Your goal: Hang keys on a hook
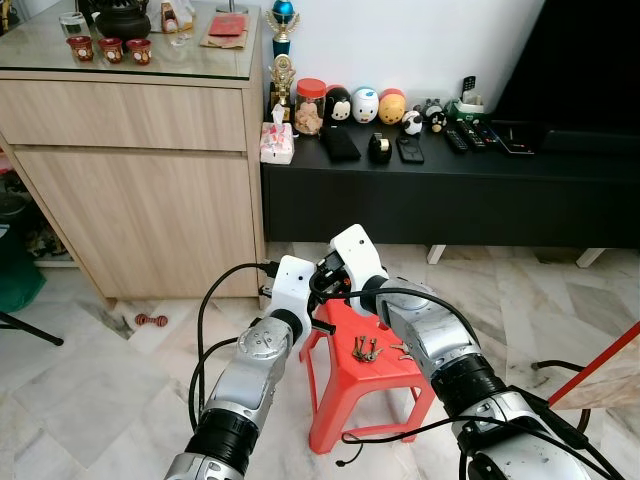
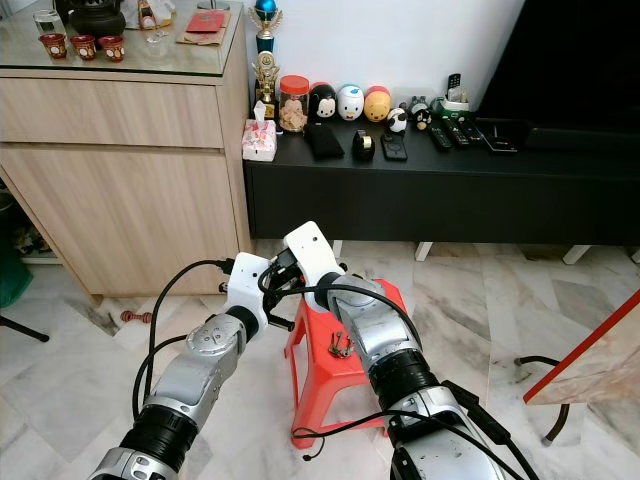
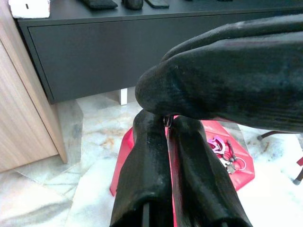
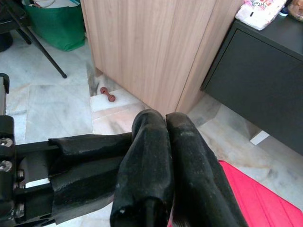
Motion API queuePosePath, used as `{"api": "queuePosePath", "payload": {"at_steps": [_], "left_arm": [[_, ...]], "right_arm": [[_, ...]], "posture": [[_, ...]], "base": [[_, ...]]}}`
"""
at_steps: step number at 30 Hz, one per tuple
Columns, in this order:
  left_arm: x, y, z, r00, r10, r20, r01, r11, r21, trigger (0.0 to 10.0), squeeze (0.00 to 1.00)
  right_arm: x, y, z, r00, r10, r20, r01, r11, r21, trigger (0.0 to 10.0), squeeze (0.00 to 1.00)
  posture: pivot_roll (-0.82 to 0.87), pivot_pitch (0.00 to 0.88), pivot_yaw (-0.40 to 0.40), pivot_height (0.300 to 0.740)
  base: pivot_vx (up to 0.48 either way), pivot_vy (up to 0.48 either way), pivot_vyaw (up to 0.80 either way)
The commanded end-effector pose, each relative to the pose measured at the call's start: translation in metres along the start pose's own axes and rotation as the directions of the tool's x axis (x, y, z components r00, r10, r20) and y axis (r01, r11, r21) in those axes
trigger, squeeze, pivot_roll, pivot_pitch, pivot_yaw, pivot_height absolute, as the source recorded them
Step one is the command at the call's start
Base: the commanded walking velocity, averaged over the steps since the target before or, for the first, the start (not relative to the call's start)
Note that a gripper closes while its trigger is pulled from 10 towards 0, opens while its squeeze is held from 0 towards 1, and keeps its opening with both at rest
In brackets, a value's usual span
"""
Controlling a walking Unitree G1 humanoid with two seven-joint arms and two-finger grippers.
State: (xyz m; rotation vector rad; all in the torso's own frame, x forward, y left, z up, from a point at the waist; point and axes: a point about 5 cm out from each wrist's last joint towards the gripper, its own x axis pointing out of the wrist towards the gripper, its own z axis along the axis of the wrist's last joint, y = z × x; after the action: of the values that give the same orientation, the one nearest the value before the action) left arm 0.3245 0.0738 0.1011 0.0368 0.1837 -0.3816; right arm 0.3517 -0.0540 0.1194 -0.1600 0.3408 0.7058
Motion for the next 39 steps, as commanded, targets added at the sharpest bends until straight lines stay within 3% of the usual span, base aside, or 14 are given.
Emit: {"api": "queuePosePath", "payload": {"at_steps": [1, 11, 12, 13, 21, 39], "left_arm": [[0.001, 0.001, 0.005, 1.0, 0.001, 0.018, -0.001, 1.0, -0.005, 0.0, 0.0], [0.0, 0.002, 0.005, 1.0, -0.001, 0.018, 0.001, 1.0, -0.004, 0.0, 0.0], [0.0, 0.001, 0.005, 1.0, -0.003, 0.017, 0.003, 1.0, -0.004, 0.0, 0.0], [0.0, 0.0, 0.005, 1.0, -0.005, 0.017, 0.006, 1.0, -0.003, 0.0, 0.0], [0.0, 0.001, 0.003, 1.0, -0.007, 0.01, 0.007, 1.0, 0.004, 0.0, 0.0], [-0.004, -0.003, -0.009, 0.992, -0.062, -0.108, 0.075, 0.99, 0.117, 0.0, 0.0]], "right_arm": [[-0.001, -0.004, 0.003, 1.0, -0.015, 0.004, 0.015, 1.0, -0.012, 10.0, 0.0], [-0.001, -0.005, 0.001, 1.0, -0.021, -0.007, 0.021, 0.999, -0.031, 10.0, 0.0], [-0.001, -0.005, 0.0, 1.0, -0.018, -0.01, 0.018, 0.999, -0.032, 10.0, 0.06], [-0.001, -0.004, -0.001, 1.0, -0.015, -0.013, 0.014, 0.999, -0.032, 10.0, 1.0], [-0.003, -0.009, -0.001, 1.0, -0.023, -0.015, 0.022, 0.999, -0.034, 10.0, 1.0], [-0.012, -0.038, 0.003, 0.988, -0.152, -0.014, 0.152, 0.988, -0.011, 10.0, 1.0]], "posture": [[0.04, 0.0, -0.117, 0.74], [0.04, 0.0, -0.116, 0.74], [0.04, 0.0, -0.116, 0.74], [0.04, 0.0, -0.116, 0.74], [0.04, 0.0, -0.117, 0.74], [0.04, 0.0, -0.113, 0.74]], "base": [[0.0, 0.0, 0.0], [0.0, 0.0, 0.0], [0.0, 0.0, 0.0], [0.0, 0.0, 0.0], [0.0, 0.0, 0.0], [0.0, 0.0, 0.0]]}}
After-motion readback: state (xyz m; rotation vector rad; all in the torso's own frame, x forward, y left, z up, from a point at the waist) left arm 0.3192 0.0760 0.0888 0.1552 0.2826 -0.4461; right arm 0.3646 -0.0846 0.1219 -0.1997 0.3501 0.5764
